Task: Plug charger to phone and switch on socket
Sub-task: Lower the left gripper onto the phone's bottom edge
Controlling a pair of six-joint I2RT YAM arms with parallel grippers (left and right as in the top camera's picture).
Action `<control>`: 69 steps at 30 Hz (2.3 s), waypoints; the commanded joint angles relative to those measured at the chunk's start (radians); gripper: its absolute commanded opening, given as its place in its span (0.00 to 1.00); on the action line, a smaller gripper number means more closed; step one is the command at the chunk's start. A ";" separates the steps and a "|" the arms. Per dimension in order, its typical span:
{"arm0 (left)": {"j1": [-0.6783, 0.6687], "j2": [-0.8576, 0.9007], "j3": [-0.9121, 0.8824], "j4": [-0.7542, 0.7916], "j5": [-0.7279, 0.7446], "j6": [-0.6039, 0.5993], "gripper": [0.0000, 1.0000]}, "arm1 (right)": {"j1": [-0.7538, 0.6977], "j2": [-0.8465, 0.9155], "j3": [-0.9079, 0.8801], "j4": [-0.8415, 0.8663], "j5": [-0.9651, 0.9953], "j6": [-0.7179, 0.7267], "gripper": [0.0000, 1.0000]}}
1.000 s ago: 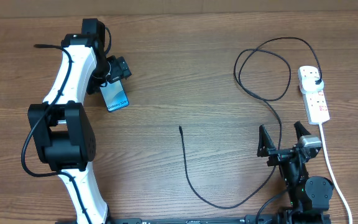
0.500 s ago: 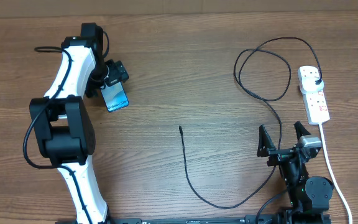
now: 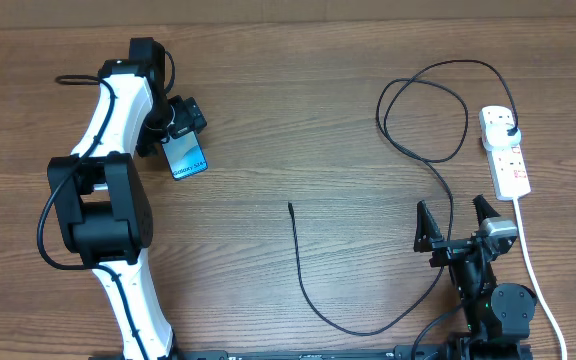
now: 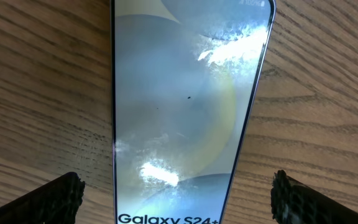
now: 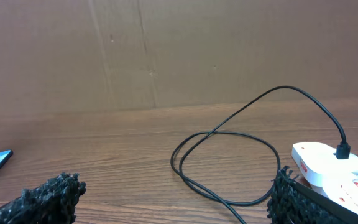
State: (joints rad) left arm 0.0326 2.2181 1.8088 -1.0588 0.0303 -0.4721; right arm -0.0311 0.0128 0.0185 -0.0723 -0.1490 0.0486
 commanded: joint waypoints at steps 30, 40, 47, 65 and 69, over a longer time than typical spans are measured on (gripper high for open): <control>0.000 0.008 0.020 0.013 -0.067 -0.053 1.00 | 0.004 -0.010 -0.011 0.003 0.014 0.004 1.00; -0.010 0.055 0.019 0.016 -0.064 -0.048 1.00 | 0.004 -0.010 -0.011 0.003 0.014 0.004 1.00; -0.014 0.085 0.019 0.047 -0.064 -0.039 1.00 | 0.004 -0.010 -0.011 0.003 0.014 0.004 1.00; -0.014 0.086 0.019 0.085 -0.063 -0.027 1.00 | 0.004 -0.010 -0.011 0.003 0.014 0.004 1.00; -0.015 0.086 0.014 0.085 -0.063 -0.053 1.00 | 0.004 -0.010 -0.011 0.003 0.014 0.004 1.00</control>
State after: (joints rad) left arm 0.0231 2.2921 1.8091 -0.9756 -0.0200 -0.5030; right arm -0.0311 0.0128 0.0185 -0.0719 -0.1490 0.0490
